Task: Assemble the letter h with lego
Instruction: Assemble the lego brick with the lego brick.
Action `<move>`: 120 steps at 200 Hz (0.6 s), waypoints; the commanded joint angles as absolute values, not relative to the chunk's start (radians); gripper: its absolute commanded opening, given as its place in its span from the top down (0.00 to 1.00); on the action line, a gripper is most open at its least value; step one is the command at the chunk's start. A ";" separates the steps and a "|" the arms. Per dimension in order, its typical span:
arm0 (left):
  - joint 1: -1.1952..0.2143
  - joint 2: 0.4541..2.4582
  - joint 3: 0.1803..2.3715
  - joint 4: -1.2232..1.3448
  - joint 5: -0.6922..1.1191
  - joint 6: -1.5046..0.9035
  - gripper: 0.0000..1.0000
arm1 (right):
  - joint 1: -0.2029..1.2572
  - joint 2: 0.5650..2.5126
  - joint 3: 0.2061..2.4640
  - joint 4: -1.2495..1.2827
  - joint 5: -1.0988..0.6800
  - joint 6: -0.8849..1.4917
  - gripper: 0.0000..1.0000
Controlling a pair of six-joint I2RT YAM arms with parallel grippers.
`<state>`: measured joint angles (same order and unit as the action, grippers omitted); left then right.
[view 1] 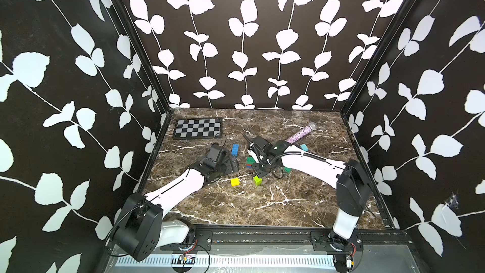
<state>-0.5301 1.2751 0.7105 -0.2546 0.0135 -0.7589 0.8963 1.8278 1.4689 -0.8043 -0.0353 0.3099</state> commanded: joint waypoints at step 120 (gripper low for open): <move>-0.527 1.267 0.699 -0.256 -0.001 -0.759 0.01 | 0.945 1.942 1.554 -0.914 0.037 0.265 0.97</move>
